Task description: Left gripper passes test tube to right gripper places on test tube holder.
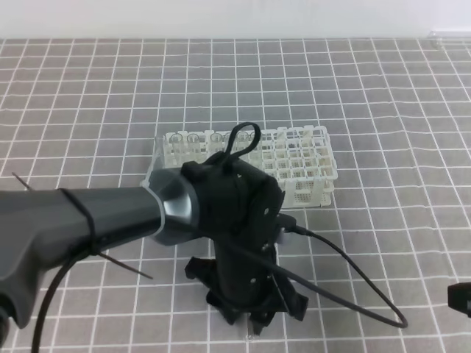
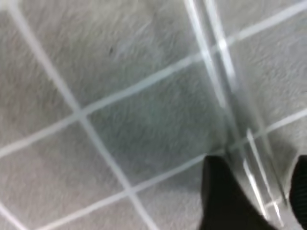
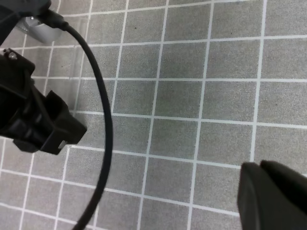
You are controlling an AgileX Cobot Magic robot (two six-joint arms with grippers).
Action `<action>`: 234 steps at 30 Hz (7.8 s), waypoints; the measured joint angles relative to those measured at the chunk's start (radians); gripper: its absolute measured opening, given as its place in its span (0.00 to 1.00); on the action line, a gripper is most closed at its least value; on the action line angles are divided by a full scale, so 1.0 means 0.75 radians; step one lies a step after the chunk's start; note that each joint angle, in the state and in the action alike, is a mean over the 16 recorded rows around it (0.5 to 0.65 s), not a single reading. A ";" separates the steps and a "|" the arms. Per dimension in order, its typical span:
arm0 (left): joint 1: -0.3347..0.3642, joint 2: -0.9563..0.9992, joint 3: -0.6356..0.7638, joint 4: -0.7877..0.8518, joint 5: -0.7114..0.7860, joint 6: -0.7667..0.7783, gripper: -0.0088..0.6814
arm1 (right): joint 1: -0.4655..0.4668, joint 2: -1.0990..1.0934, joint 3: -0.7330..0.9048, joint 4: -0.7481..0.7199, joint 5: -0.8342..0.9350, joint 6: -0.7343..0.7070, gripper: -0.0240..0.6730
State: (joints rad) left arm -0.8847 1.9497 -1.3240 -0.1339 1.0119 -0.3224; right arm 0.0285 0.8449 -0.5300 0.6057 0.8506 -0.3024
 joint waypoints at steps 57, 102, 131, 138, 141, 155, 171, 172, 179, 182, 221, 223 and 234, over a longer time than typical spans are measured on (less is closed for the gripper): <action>0.000 -0.547 0.018 0.002 -0.014 0.450 0.11 | 0.000 -0.001 -0.001 -0.007 0.029 0.000 0.02; 0.186 -1.539 1.363 -0.011 -1.649 0.334 0.10 | 1.014 0.451 -0.538 -0.238 -0.652 -0.063 0.02; 0.186 -1.412 1.363 0.125 -1.766 0.342 0.10 | 1.313 0.390 -0.079 -0.525 -1.953 0.270 0.42; 0.185 -1.411 1.378 0.176 -1.835 0.343 0.11 | 1.316 0.451 -0.204 -0.611 -1.865 0.420 0.68; 0.186 -1.411 1.401 0.192 -1.891 0.343 0.09 | 1.316 0.489 -0.243 -0.648 -1.855 0.479 0.73; 0.186 -1.408 1.511 0.217 -2.098 0.343 0.10 | 1.316 0.590 -0.319 -0.820 -1.856 0.645 0.75; 0.186 -1.366 1.514 0.241 -2.134 0.340 0.10 | 1.316 0.694 -0.397 -0.892 -1.861 0.676 0.75; 0.186 -1.363 1.514 0.241 -2.137 0.340 0.10 | 1.316 0.706 -0.405 -0.892 -1.861 0.676 0.75; 0.187 -1.357 1.514 0.243 -2.148 0.329 0.06 | 1.316 0.782 -0.458 -0.893 -1.878 0.676 0.74; 0.186 -1.357 1.514 0.243 -2.148 0.319 0.06 | 1.316 0.804 -0.473 -0.893 -1.890 0.675 0.74; 0.185 -1.357 1.514 0.260 -2.140 0.335 0.10 | 1.316 0.832 -0.489 -0.919 -1.867 0.738 0.45; 0.186 -1.357 1.514 0.260 -2.142 0.335 0.10 | 1.315 0.832 -0.489 -0.924 -1.871 0.735 0.39; 0.186 -1.357 1.514 0.261 -2.145 0.330 0.11 | 1.312 0.832 -0.489 -0.947 -1.892 0.720 0.17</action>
State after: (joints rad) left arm -0.7454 0.9316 -0.1884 0.0616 -0.5968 -0.0749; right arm 1.0122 1.4689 -0.8971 -0.1048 -0.5687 0.2374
